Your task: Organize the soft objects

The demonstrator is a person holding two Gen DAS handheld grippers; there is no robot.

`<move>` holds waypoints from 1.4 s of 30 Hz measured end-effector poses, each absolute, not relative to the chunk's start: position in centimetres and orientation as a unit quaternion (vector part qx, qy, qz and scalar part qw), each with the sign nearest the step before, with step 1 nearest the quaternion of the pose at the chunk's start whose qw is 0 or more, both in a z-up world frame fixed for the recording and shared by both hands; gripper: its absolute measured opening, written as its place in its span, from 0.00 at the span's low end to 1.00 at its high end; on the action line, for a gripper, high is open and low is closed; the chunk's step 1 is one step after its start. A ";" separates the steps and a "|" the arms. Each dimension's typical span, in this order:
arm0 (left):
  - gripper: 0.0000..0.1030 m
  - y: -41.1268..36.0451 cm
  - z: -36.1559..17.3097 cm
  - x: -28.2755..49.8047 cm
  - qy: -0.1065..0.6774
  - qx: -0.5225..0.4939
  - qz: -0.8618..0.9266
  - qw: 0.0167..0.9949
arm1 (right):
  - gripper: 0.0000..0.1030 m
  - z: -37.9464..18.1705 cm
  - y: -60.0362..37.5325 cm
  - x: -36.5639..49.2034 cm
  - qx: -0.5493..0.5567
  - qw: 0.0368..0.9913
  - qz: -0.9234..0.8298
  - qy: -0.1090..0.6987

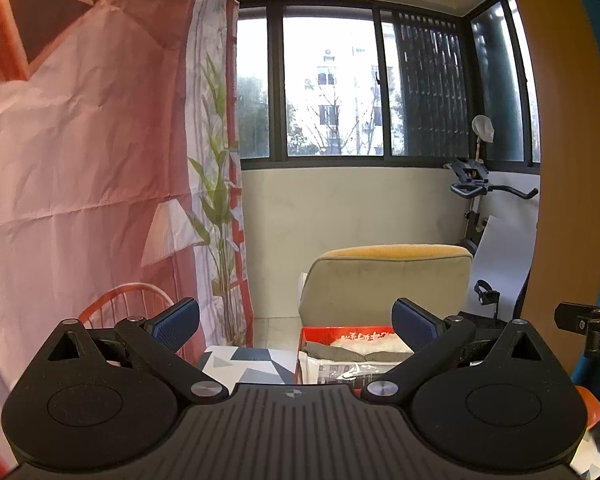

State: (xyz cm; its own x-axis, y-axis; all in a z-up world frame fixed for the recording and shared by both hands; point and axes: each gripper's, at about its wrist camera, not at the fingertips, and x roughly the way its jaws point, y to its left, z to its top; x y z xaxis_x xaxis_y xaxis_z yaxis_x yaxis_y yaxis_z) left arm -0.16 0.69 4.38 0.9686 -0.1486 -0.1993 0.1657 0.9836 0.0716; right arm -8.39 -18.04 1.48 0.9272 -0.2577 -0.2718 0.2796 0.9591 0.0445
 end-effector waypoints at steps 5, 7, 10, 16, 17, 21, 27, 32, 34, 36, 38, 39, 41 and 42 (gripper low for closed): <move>1.00 0.8 4.4 0.1 0.100 0.043 -0.081 0.991 | 1.00 1.3 -17.9 -8.3 0.040 0.980 -0.139 0.135; 1.00 0.9 4.4 0.1 0.100 0.043 -0.082 0.991 | 1.00 1.3 -17.9 -8.3 0.038 0.980 -0.140 0.135; 1.00 0.8 4.4 0.0 0.100 0.043 -0.081 0.991 | 1.00 1.3 -17.9 -8.3 0.038 0.980 -0.140 0.135; 1.00 0.9 4.3 0.3 0.103 0.041 -0.083 0.990 | 1.00 1.1 -18.0 -8.3 0.039 0.980 -0.142 0.137; 1.00 0.9 4.3 0.3 0.104 0.041 -0.083 0.990 | 1.00 1.1 -18.0 -8.3 0.039 0.979 -0.142 0.138; 1.00 0.9 4.2 0.3 0.105 0.041 -0.083 0.990 | 1.00 1.2 -18.1 -8.1 0.038 0.979 -0.142 0.138; 1.00 0.9 4.1 0.4 0.108 0.039 -0.083 0.990 | 1.00 1.2 -18.1 -8.1 0.038 0.979 -0.142 0.138; 1.00 0.9 4.1 0.5 0.108 0.039 -0.083 0.990 | 1.00 1.1 -18.1 -8.1 0.038 0.979 -0.143 0.138; 1.00 0.9 4.0 0.5 0.108 0.039 -0.083 0.990 | 1.00 1.2 -18.1 -8.1 0.038 0.979 -0.142 0.139; 1.00 0.9 4.0 0.5 0.109 0.039 -0.084 0.990 | 1.00 1.1 -18.1 -8.1 0.038 0.979 -0.143 0.139; 1.00 0.9 4.0 0.5 0.109 0.039 -0.084 0.990 | 1.00 1.1 -18.2 -8.1 0.038 0.979 -0.143 0.139; 1.00 0.9 4.0 0.5 0.109 0.039 -0.084 0.990 | 1.00 1.1 -18.2 -8.1 0.038 0.979 -0.143 0.139; 1.00 0.9 4.0 0.5 0.109 0.039 -0.084 0.990 | 1.00 0.9 -18.3 -8.0 0.038 0.979 -0.143 0.140; 1.00 0.9 4.0 0.5 0.109 0.039 -0.084 0.990 | 1.00 0.9 -18.3 -8.0 0.038 0.979 -0.143 0.140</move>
